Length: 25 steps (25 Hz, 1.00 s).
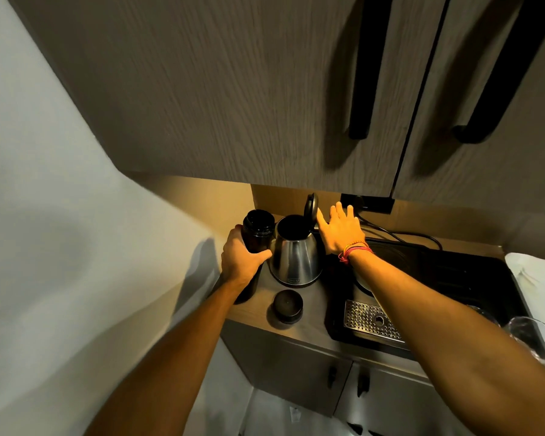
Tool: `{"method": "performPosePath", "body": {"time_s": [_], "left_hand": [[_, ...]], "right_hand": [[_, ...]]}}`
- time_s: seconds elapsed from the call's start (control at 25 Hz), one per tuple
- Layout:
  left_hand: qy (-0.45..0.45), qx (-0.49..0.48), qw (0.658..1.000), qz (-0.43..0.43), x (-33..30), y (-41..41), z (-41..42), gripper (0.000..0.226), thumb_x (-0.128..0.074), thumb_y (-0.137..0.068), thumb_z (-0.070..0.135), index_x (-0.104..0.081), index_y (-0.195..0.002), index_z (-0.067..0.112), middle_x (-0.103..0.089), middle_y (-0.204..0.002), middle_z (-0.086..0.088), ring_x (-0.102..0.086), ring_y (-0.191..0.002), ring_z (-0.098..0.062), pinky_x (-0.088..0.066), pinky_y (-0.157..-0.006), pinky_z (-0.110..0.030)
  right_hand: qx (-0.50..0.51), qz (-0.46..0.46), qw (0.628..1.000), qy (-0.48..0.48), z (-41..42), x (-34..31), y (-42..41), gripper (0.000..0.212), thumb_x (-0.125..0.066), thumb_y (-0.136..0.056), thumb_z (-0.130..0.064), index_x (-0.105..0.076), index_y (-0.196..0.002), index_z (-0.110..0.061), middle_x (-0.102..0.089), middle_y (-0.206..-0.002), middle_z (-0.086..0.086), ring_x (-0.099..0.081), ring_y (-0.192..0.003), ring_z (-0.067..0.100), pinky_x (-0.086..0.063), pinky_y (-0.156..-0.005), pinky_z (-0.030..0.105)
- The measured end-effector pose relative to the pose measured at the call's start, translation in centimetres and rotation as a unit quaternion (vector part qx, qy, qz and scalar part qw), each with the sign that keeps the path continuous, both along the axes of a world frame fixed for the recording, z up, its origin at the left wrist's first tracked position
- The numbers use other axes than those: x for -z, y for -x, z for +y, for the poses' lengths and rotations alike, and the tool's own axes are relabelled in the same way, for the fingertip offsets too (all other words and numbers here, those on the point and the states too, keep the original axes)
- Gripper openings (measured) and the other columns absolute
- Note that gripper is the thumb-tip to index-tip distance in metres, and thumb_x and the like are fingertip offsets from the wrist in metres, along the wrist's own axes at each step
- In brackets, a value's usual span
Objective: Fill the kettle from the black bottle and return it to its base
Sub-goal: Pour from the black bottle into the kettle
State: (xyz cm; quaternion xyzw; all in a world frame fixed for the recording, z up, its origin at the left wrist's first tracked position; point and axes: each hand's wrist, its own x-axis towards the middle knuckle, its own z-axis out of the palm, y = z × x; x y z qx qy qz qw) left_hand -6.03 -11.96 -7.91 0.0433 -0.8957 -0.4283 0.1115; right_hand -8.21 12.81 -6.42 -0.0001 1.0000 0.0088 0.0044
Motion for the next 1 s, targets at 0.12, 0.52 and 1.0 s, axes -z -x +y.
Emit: {"method": "performPosePath", "body": {"time_s": [0.12, 0.52, 1.0], "left_hand": [[0.033, 0.009, 0.999, -0.017, -0.8, 0.2, 0.0, 0.068, -0.089, -0.058, 0.033, -0.056, -0.116, 0.019, -0.068, -0.11, -0.004, -0.066, -0.097, -0.026, -0.057, -0.078, -0.038], [0.281, 0.069, 0.956, -0.051, -3.7, 1.0, 1.6, 0.077, -0.086, -0.064, 0.046, -0.051, -0.124, 0.012, -0.058, -0.125, -0.009, -0.063, -0.108, -0.035, -0.055, -0.078, -0.043], [0.38, 0.067, 0.919, -0.077, -4.3, 1.3, 1.7, 0.091, -0.086, -0.065, 0.053, -0.046, -0.136, 0.013, -0.057, -0.133, -0.01, -0.061, -0.116, -0.038, -0.055, -0.085, -0.046]], "right_hand": [[-0.001, -0.004, 1.0, 0.011, 0.0, -0.2, -0.4, 0.075, -0.047, -0.094, -0.038, -0.005, -0.156, -0.032, -0.021, -0.157, 0.03, -0.015, -0.146, 0.054, -0.035, -0.112, 0.057], [0.071, -0.017, 0.989, 0.13, -0.6, -1.7, -1.5, 0.066, -0.019, -0.1, -0.048, -0.019, -0.159, -0.019, -0.011, -0.165, 0.019, -0.006, -0.153, 0.041, -0.022, -0.122, 0.051], [0.054, -0.016, 0.994, 0.094, -0.3, -1.3, -1.3, 0.064, -0.024, -0.099, -0.047, -0.016, -0.158, -0.026, -0.015, -0.162, 0.025, -0.01, -0.15, 0.047, -0.026, -0.118, 0.055]]}}
